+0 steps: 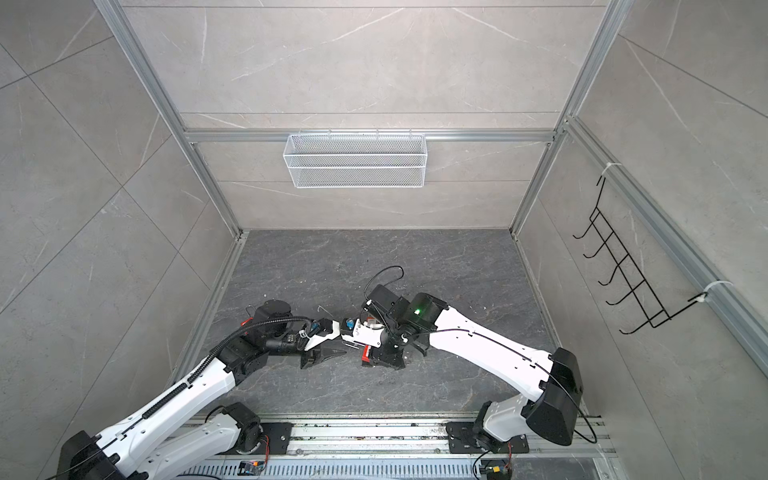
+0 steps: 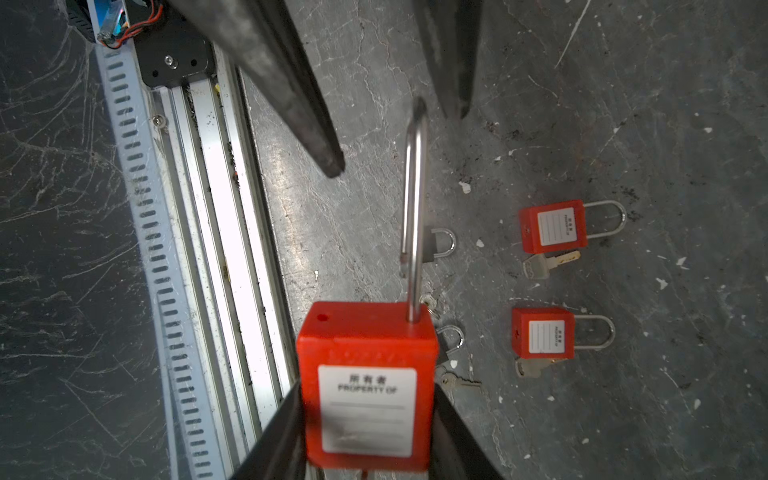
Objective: Lock with the key
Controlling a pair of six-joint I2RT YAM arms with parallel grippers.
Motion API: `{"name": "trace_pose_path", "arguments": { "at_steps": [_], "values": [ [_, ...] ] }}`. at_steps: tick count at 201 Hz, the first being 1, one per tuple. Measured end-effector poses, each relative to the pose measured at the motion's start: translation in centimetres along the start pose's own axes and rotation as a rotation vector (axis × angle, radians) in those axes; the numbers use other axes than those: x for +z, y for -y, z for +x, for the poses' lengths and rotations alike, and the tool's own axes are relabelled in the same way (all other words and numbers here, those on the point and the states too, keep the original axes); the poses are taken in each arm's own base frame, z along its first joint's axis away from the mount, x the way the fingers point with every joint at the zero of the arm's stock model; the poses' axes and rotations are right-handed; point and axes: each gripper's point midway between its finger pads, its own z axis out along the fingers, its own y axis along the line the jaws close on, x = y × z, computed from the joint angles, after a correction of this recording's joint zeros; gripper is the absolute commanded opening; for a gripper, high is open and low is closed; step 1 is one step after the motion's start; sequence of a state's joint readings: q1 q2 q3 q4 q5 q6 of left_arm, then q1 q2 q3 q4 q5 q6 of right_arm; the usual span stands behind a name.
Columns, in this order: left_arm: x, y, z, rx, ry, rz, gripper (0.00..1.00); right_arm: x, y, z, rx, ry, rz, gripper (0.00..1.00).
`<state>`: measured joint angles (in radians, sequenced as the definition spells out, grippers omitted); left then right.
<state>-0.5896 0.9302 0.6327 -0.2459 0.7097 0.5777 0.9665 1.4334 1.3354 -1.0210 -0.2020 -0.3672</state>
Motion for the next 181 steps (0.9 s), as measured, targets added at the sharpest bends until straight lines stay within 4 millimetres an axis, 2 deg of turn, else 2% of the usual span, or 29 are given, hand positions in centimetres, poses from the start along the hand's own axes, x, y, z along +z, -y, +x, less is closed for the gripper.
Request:
{"name": "trace_pose_path", "arguments": {
  "at_steps": [39,70,87,95,101,109,119,130,154,181],
  "values": [
    [0.0,0.4,-0.6,0.005,0.032,0.026,0.18,0.0,-0.1,0.0,0.000,0.001,-0.006,0.24],
    [0.0,0.4,-0.8,0.006,0.042,0.026,0.12,-0.2,-0.5,-0.1,-0.002,0.000,-0.022,0.24],
    [0.0,0.4,-0.8,0.006,0.043,0.027,0.06,-0.3,-0.6,0.0,-0.004,0.000,-0.026,0.24],
    [0.0,0.4,-0.9,0.002,0.044,0.031,0.00,-0.4,-0.6,-0.1,-0.004,-0.001,-0.027,0.25],
    [0.0,0.5,-0.9,0.002,0.046,0.033,0.00,-0.5,-0.6,0.0,-0.006,-0.002,-0.027,0.25],
    [0.0,0.5,-0.9,0.001,0.046,0.035,0.00,-0.5,-0.6,0.0,-0.008,-0.003,-0.027,0.30],
    [0.0,0.5,-0.9,0.000,0.046,0.036,0.00,-0.5,-0.6,0.0,-0.008,-0.004,-0.027,0.42],
    [0.0,0.5,-0.9,-0.006,0.047,0.037,0.00,-0.6,-0.6,0.0,-0.007,-0.004,-0.024,0.50],
    [0.1,1.1,-0.7,-0.041,0.057,0.060,0.00,-0.9,0.3,-0.5,-0.003,0.020,0.022,0.62],
    [0.2,1.7,0.2,-0.093,0.063,0.067,0.00,-2.0,0.6,-0.9,-0.011,0.079,0.068,0.68]
  ]
}}
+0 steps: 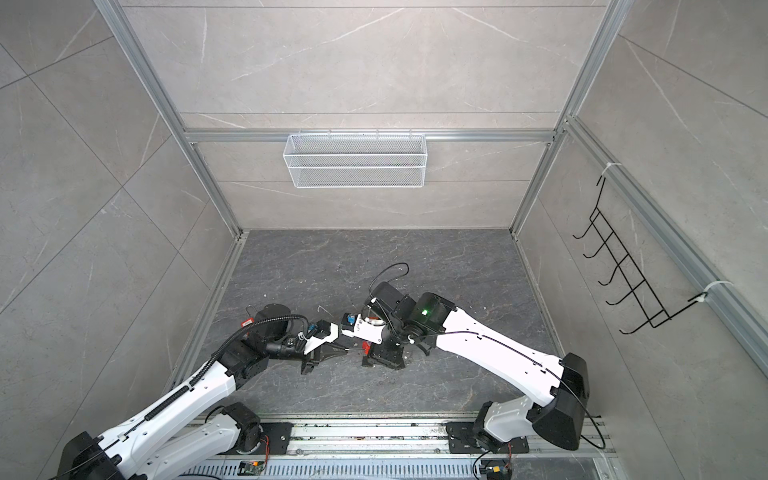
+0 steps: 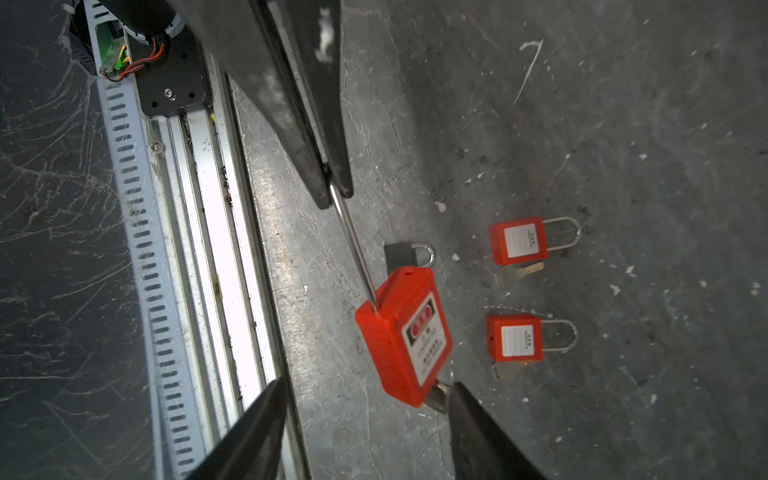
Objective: Lock with the key
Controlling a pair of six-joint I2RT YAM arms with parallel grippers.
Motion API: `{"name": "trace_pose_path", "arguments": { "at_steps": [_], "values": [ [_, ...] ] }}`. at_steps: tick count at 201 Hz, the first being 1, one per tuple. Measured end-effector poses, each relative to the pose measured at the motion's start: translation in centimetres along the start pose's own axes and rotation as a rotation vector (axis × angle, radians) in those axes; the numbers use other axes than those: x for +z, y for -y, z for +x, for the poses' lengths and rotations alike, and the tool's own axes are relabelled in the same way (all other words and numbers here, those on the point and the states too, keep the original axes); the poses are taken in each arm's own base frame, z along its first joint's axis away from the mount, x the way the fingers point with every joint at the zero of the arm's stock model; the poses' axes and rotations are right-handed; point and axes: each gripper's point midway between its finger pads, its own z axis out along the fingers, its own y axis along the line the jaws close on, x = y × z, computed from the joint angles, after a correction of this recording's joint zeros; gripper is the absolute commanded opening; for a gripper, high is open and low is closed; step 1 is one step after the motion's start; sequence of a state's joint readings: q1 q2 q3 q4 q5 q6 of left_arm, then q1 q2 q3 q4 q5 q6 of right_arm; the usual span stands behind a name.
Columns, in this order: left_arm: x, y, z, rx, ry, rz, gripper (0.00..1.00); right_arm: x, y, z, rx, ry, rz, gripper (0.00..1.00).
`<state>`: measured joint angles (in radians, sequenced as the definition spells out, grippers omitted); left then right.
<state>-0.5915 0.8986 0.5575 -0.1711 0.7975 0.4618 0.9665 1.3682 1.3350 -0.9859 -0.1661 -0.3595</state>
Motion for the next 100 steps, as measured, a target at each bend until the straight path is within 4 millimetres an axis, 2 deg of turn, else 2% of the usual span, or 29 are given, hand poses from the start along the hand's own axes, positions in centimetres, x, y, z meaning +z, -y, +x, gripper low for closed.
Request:
{"name": "trace_pose_path", "arguments": {
  "at_steps": [37,52,100],
  "values": [
    [-0.4,1.0,-0.5,-0.022,0.054,0.025,0.00,-1.0,0.1,0.7,-0.012,0.018,0.038,0.62],
    [-0.6,1.2,-1.0,-0.015,0.073,0.024,0.00,-0.7,0.0,1.0,-0.018,0.008,0.032,0.57],
    [-1.1,1.8,-2.1,0.015,0.121,0.039,0.00,0.8,-0.5,1.4,-0.029,-0.009,-0.007,0.54]
  ]
}}
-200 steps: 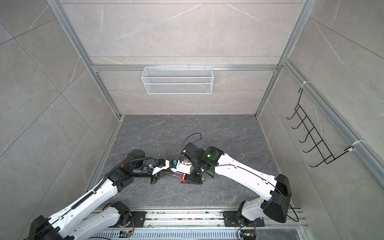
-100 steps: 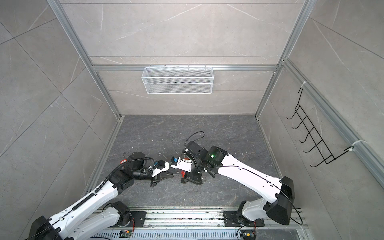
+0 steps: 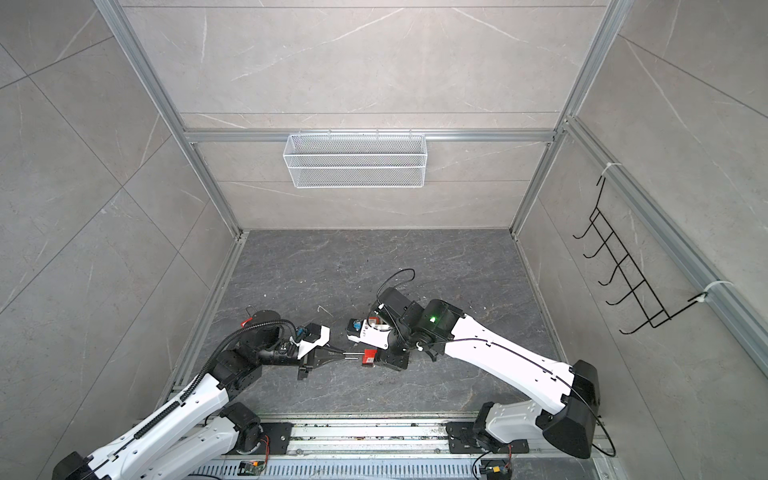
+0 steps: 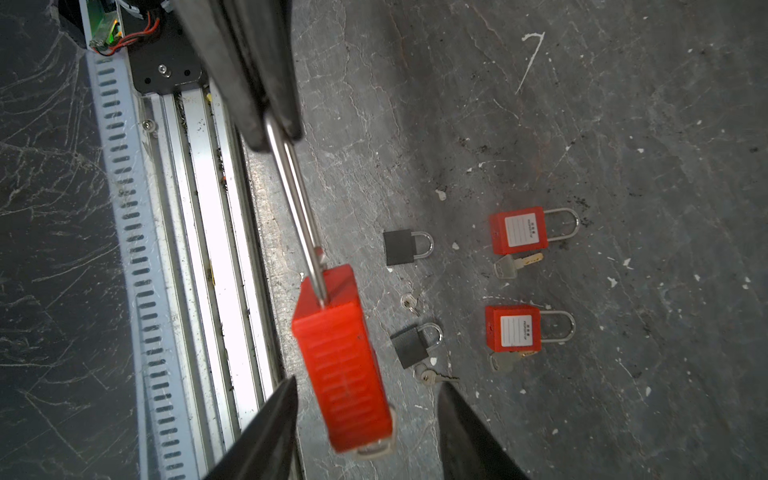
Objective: Lock with the key
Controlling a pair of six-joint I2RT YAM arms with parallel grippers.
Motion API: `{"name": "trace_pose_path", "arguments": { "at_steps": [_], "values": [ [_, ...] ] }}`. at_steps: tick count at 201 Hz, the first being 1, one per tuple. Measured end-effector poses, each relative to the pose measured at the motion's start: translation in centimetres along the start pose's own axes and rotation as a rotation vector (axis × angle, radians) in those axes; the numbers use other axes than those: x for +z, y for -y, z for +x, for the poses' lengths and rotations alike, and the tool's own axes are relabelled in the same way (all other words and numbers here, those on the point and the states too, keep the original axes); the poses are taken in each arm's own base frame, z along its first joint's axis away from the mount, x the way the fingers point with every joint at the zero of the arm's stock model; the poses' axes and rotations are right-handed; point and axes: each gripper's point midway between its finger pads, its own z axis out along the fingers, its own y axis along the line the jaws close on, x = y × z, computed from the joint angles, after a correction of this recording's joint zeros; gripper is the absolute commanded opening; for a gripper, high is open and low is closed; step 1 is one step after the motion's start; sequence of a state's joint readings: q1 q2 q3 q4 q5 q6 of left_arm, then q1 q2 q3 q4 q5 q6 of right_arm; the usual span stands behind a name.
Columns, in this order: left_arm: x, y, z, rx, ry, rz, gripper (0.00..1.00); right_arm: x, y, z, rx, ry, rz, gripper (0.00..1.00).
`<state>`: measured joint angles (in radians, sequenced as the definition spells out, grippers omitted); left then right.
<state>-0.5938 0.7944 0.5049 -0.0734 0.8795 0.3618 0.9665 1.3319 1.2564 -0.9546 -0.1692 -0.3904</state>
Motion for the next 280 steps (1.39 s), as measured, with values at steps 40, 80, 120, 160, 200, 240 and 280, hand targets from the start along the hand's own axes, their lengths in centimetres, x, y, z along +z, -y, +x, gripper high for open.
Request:
{"name": "trace_pose_path", "arguments": {
  "at_steps": [40,80,120,160,200,240,280],
  "values": [
    [-0.1,0.5,0.0,0.001,0.008,0.019,0.00,0.5,-0.9,-0.4,-0.049,0.031,-0.055,0.51],
    [-0.2,0.6,-0.3,0.014,0.019,0.018,0.00,1.0,-1.6,-0.1,-0.072,0.033,-0.095,0.42],
    [-0.2,0.7,-0.3,0.014,0.019,0.021,0.00,0.9,-2.0,-0.3,-0.082,0.045,-0.120,0.34],
    [-0.1,0.9,-0.3,0.015,0.021,0.032,0.00,0.9,-2.2,-0.3,-0.101,0.049,-0.130,0.24],
    [-0.1,0.9,-0.2,0.010,0.016,0.036,0.00,0.8,-2.4,-0.3,-0.115,0.053,-0.133,0.15],
    [-0.2,0.8,-0.5,0.025,-0.003,0.026,0.33,0.4,-2.4,-0.4,-0.117,0.063,-0.128,0.11],
    [-0.4,0.9,-0.1,0.011,-0.042,0.019,0.34,0.3,-2.4,-0.5,-0.119,0.069,-0.125,0.09]
  ]
}}
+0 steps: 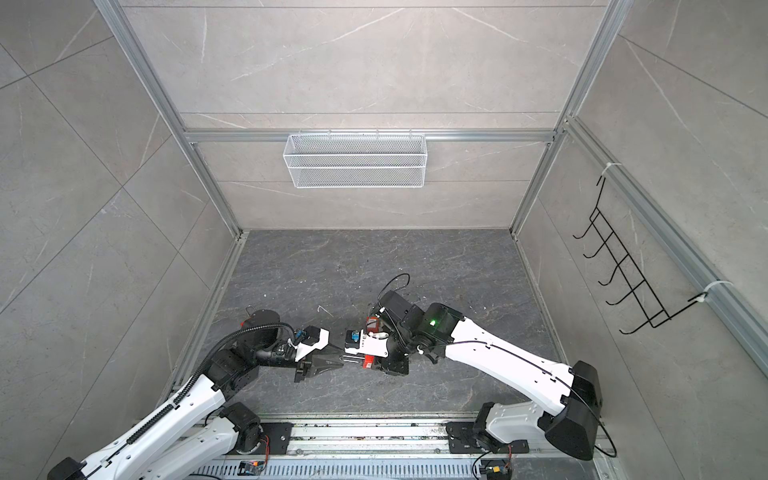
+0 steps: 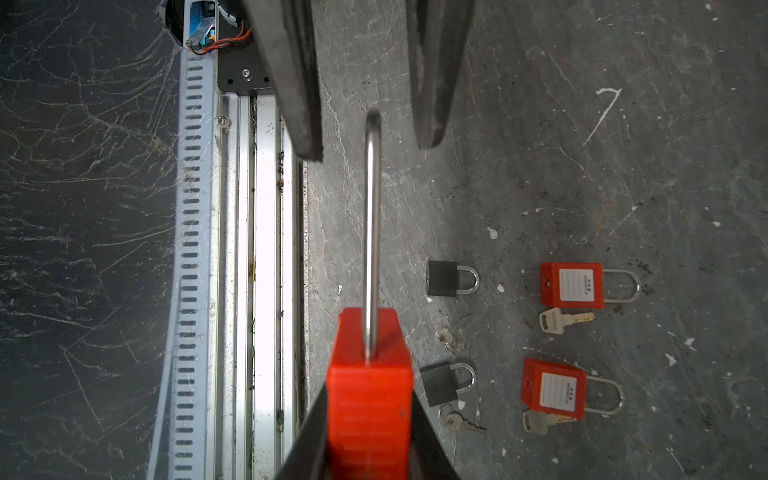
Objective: Lock with the key
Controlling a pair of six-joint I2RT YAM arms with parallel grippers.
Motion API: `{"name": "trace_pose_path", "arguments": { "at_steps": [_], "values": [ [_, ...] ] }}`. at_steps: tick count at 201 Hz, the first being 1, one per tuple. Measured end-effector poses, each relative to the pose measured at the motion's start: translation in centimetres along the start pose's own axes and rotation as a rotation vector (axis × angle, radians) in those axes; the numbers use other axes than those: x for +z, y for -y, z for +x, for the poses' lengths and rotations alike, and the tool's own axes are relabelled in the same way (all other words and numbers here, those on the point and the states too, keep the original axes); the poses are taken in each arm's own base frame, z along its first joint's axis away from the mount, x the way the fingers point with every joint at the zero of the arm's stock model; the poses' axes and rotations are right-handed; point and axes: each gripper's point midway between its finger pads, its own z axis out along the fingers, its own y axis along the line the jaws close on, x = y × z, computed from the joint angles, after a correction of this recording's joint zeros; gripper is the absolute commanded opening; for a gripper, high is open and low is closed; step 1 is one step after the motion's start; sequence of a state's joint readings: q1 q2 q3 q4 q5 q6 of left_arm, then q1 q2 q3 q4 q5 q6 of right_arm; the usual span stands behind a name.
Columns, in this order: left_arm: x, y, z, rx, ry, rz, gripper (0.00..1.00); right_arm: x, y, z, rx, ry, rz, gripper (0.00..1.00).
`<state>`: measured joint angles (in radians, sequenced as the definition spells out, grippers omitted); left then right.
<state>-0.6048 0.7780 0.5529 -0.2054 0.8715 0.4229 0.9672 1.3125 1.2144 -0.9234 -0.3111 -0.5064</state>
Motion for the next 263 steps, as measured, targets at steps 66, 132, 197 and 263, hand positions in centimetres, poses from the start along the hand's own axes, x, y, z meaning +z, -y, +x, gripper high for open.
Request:
{"name": "trace_pose_path", "arguments": {
  "at_steps": [66,132,197,263],
  "values": [
    [0.6,0.1,0.3,-0.013,-0.030,0.030,0.15,0.1,0.0,0.0,0.001,-0.002,-0.002,0.09],
    [1.3,0.6,0.6,-0.017,-0.044,0.063,0.00,0.2,-0.2,0.4,-0.005,-0.017,-0.012,0.08],
    [1.5,0.6,0.5,-0.033,-0.045,0.071,0.00,0.4,-0.1,0.5,-0.045,0.005,0.001,0.07],
    [1.4,1.4,-0.3,0.065,-0.049,0.030,0.00,0.4,-0.7,0.0,-0.084,0.066,-0.040,0.06]
  ]
}}
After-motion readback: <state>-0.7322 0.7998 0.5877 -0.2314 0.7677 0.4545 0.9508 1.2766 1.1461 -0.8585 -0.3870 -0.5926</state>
